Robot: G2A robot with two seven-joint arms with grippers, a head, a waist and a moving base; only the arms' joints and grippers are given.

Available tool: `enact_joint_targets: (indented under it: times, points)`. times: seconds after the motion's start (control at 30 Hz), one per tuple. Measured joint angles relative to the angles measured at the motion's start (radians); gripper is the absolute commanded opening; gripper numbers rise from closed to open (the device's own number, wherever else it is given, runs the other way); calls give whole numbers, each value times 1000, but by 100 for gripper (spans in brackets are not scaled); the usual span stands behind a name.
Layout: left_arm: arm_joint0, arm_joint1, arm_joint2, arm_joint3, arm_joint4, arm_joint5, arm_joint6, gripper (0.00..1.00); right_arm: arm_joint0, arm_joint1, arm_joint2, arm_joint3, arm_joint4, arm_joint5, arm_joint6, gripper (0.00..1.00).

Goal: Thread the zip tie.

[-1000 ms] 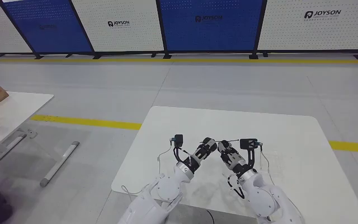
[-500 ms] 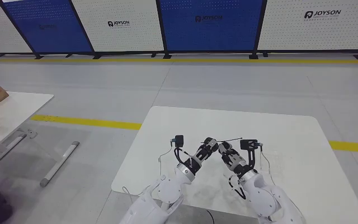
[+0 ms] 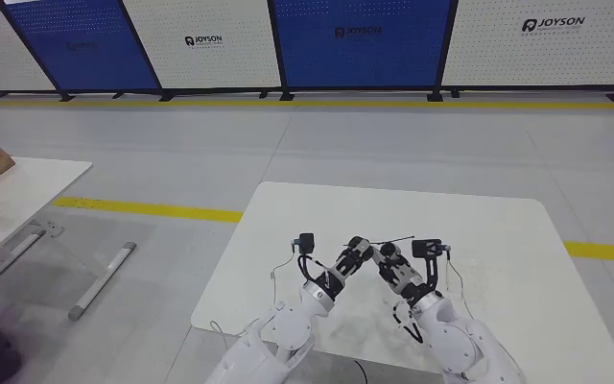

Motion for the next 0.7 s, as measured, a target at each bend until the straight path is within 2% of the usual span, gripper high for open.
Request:
enact_joint_targets:
  times: [0.23,0.3,0.7]
  points:
    - [4,1,5,-4,14,4,-13,0,1,0,5,-1,8,4,-7,12]
    - [2,1,5,-3,14,6,-14,0,1,1,7,-3,8,3,-7,6]
    - [-4,0,2,-6,14,18,-17,0,4,2,6,-11,2,7,3,17]
